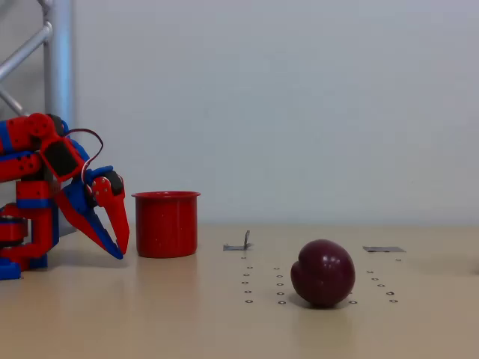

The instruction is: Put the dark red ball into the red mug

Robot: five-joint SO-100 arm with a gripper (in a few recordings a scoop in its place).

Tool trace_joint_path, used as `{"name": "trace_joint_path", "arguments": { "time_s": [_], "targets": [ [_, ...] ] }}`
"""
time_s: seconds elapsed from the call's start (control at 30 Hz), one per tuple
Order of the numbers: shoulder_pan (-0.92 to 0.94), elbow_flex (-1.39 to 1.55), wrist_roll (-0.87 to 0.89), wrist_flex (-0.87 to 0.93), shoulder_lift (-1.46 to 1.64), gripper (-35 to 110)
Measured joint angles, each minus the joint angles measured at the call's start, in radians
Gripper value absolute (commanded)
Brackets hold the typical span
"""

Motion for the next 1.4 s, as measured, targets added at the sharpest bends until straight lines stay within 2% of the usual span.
{"name": "trace_joint_path", "arguments": {
  "time_s": [0.77, 0.97, 1.13, 1.4],
  "targets": [
    [0.000, 0.003, -0.003, 0.000, 0.002, -2],
    [0.186, 0.018, -0.341, -0.190, 0.002, -2],
    [0.258, -0.044, -0.614, -0.190, -0.011, -2],
    [0.417, -0.216, -0.896, -0.249, -0.155, -2]
  ]
}}
